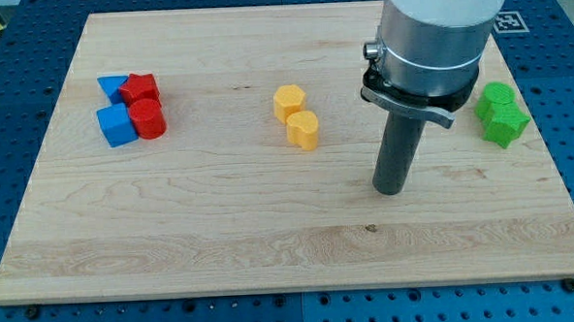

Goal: Move your arm diagonal right bottom to the green star

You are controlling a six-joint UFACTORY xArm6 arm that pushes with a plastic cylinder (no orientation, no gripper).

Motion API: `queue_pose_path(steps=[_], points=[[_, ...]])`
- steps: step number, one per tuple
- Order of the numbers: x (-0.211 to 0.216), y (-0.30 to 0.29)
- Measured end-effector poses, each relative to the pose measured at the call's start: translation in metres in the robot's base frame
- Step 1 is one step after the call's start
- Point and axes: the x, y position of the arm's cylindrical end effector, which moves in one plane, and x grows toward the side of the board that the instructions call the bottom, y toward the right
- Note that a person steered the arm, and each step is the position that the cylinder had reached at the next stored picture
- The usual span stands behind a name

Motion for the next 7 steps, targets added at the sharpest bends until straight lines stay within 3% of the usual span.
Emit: queue_pose_path(steps=[7], points=[[0.0, 0.032]])
